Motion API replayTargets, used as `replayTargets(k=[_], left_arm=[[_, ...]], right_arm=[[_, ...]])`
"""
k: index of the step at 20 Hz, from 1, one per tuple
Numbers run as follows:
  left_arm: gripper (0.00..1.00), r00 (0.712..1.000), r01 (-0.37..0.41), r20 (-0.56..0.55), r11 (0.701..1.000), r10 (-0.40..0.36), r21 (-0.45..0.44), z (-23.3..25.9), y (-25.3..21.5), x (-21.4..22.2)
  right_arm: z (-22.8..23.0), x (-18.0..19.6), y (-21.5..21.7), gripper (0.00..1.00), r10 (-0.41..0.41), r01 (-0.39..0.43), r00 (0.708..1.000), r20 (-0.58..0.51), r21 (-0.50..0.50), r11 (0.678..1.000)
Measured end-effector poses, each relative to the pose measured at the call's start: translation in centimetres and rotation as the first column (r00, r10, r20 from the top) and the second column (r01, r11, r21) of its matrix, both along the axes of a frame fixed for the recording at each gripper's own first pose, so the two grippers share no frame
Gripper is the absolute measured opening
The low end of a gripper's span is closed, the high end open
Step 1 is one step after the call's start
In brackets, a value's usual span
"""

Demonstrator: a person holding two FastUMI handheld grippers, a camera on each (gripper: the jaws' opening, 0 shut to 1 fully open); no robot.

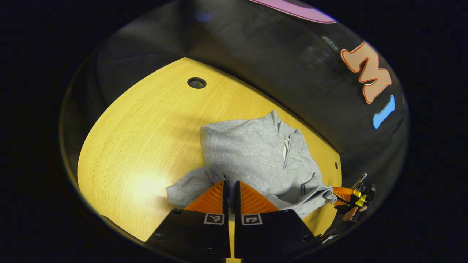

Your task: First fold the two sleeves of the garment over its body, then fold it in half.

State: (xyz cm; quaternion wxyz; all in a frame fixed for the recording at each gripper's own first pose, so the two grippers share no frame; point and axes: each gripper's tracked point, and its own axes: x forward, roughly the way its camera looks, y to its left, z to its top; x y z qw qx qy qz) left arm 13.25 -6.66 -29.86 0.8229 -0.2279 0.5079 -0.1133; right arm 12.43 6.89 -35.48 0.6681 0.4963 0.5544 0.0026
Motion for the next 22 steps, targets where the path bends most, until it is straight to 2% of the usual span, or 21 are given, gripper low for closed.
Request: replayTargets(k=[1, 2, 3, 4, 5, 7, 8, 9, 10, 11, 12, 13, 15, 16, 18, 19, 22], left_arm=[[0.07, 1.0, -0.004, 0.0, 1.0, 0.004, 0.028, -0.3, 0.3, 0.2], [0.15, 1.0, -0.007, 0.01, 0.999, 0.007, 0.045, -0.3, 0.5, 0.4], [0.44, 0.999, -0.015, 0.031, 0.998, 0.013, 0.063, -0.1, 0.7, 0.9], [0.4, 0.998, -0.016, 0.057, 0.997, 0.012, 0.08, 0.3, 0.9, 1.3], [0.61, 0.996, -0.017, 0.088, 0.995, 0.008, 0.098, 1.0, 1.1, 1.7], [0.72, 0.986, -0.03, 0.166, 0.989, 0.005, 0.148, 2.6, 1.9, 2.7], [0.84, 0.978, -0.038, 0.208, 0.983, 0.001, 0.177, 3.7, 2.2, 3.2], [0.94, 0.968, -0.046, 0.253, 0.979, -0.006, 0.198, 5.0, 2.5, 3.5], [0.95, 0.953, -0.054, 0.302, 0.976, -0.012, 0.209, 6.5, 2.4, 3.8], [0.95, 0.933, -0.07, 0.36, 0.973, -0.015, 0.221, 8.3, 2.6, 4.1], [0.95, 0.903, -0.09, 0.429, 0.968, -0.021, 0.236, 10.0, 2.7, 4.6], [0.95, 0.87, -0.11, 0.492, 0.961, -0.03, 0.253, 11.8, 2.9, 4.8], [0.94, 0.798, -0.141, 0.599, 0.945, -0.067, 0.294, 15.1, 2.9, 4.5], [0.95, 0.771, -0.143, 0.631, 0.94, -0.09, 0.309, 16.0, 2.6, 4.3], [0.95, 0.739, -0.133, 0.662, 0.936, -0.125, 0.326, 17.3, 1.9, 3.2], [0.95, 0.733, -0.128, 0.666, 0.935, -0.135, 0.33, 17.8, 1.6, 2.2], [0.95, 0.704, -0.136, 0.7, 0.943, -0.123, 0.302, 19.4, 1.1, -0.6]], right_arm=[[0.1, 0.5, 0.2, 0.14, -0.007, 0.007, 1.0, 0.01, 0.002, 1.0], [-0.1, 0.6, 0.5, 0.15, -0.01, 0.01, 1.0, 0.018, -0.003, 1.0], [0.6, 0.9, 0.5, 0.34, -0.015, 0.015, 0.999, 0.039, -0.002, 1.0], [1.1, 1.2, 0.2, 0.31, -0.021, 0.021, 0.998, 0.063, -0.007, 1.0], [1.6, 1.6, 0.3, 0.4, -0.028, 0.029, 0.995, 0.092, -0.012, 0.999], [2.5, 2.3, -0.9, 0.73, -0.044, 0.056, 0.986, 0.163, -0.07, 0.996], [2.7, 2.7, -1.9, 0.9, -0.041, 0.065, 0.978, 0.207, -0.112, 0.992], [3.3, 2.9, -2.5, 0.91, -0.033, 0.073, 0.968, 0.249, -0.155, 0.985], [4.2, 3.1, -3.1, 0.98, -0.021, 0.079, 0.956, 0.294, -0.185, 0.98], [5.0, 3.1, -3.6, 0.97, -0.007, 0.083, 0.942, 0.336, -0.213, 0.973], [5.8, 3.0, -4.1, 0.93, 0.018, 0.081, 0.926, 0.376, -0.246, 0.966], [6.5, 2.8, -4.3, 0.98, 0.052, 0.078, 0.906, 0.421, -0.287, 0.955], [8.1, 2.4, -4.5, 0.98, 0.134, 0.079, 0.855, 0.502, -0.381, 0.921], [9.1, 2.1, -4.6, 0.98, 0.17, 0.09, 0.824, 0.541, -0.42, 0.903], [11.8, 1.6, -5.1, 0.98, 0.237, 0.127, 0.753, 0.614, -0.489, 0.863], [12.9, 1.3, -5.1, 0.98, 0.271, 0.144, 0.72, 0.638, -0.52, 0.842], [16.2, 0.0, -5.6, 0.98, 0.364, 0.196, 0.633, 0.683, -0.596, 0.778]])
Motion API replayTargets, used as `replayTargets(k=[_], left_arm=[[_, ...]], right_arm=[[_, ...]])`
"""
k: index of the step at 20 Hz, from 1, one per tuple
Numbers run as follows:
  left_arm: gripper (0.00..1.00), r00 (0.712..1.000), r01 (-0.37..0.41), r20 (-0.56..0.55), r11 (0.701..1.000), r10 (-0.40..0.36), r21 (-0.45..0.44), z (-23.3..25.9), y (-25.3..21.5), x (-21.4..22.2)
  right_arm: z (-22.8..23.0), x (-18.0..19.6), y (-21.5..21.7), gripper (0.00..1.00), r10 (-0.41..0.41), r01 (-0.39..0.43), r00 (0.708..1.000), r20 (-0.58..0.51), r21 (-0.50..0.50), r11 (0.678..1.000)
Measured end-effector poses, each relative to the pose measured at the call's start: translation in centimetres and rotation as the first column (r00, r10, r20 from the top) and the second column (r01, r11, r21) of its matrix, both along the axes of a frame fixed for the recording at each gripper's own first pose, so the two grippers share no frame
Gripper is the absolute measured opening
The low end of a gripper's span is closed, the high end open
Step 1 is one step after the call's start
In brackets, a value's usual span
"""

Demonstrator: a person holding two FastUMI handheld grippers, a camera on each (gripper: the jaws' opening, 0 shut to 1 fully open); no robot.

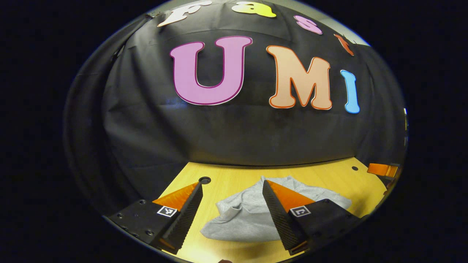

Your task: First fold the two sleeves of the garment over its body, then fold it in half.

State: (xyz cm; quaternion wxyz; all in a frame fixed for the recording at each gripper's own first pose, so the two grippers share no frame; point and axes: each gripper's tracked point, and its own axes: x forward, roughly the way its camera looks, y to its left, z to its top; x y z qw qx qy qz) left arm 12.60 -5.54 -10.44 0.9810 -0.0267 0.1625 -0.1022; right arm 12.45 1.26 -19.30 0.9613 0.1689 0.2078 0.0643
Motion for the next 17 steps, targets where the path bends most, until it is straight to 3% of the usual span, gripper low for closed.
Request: replayTargets(k=[7, 17], left_arm=[[0.95, 0.997, -0.023, 0.079, 0.999, 0.02, 0.034, 1.3, 0.4, -3.7], [0.94, 0.99, -0.039, 0.136, 0.995, 0.027, 0.088, 3.3, 1.8, -3.4]], right_arm=[[5.3, -3.0, -0.6, 0.98, 0.039, 0.024, 0.97, 0.242, -0.252, 0.967], [9.5, -3.9, 1.8, 0.98, 0.092, 0.012, 0.932, 0.351, -0.281, 0.96]])
